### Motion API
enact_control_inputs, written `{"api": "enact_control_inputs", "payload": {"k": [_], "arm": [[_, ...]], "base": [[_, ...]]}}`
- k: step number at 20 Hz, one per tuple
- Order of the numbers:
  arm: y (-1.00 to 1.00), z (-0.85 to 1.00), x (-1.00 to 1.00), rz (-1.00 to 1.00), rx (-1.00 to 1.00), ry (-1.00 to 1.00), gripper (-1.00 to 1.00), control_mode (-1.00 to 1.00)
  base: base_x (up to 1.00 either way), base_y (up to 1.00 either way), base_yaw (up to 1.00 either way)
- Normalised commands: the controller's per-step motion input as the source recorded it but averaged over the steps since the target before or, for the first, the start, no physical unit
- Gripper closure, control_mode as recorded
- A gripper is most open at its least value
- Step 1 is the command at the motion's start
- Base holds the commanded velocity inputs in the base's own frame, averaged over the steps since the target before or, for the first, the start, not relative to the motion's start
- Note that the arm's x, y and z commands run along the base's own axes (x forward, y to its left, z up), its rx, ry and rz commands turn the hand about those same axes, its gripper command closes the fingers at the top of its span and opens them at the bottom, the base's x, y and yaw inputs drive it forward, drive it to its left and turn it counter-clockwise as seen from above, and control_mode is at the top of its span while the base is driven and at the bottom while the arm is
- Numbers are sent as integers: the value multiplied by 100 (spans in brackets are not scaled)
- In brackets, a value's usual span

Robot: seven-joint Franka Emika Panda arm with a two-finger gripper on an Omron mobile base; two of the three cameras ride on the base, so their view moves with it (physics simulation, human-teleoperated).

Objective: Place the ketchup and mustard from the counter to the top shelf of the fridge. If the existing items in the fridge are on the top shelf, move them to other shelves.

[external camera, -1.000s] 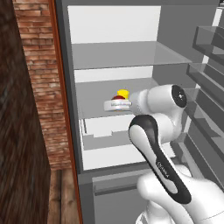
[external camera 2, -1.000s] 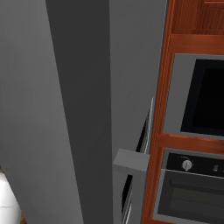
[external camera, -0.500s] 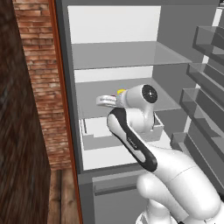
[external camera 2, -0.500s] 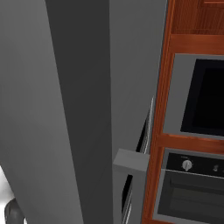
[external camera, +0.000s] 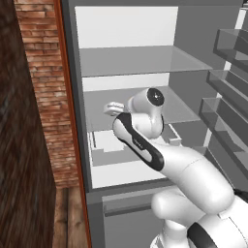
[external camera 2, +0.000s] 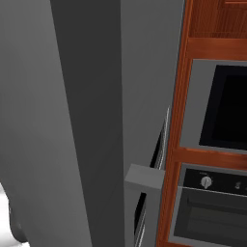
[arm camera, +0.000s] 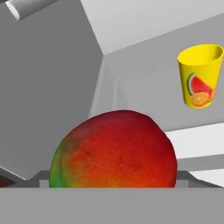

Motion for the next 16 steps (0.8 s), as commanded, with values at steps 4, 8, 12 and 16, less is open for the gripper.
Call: {"api": "enact_control_inputs", "payload": {"k": [4, 8, 12, 16], "arm": [[0, -31, 21, 0, 0, 6, 100, -100], [0, -18, 28, 0, 0, 5, 100, -100], [0, -15, 31, 0, 0, 1, 100, -100], [12, -22, 34, 0, -2, 0, 100, -100]], "base": [[0, 0, 0], [0, 0, 0], [0, 0, 0], [0, 0, 0]]}}
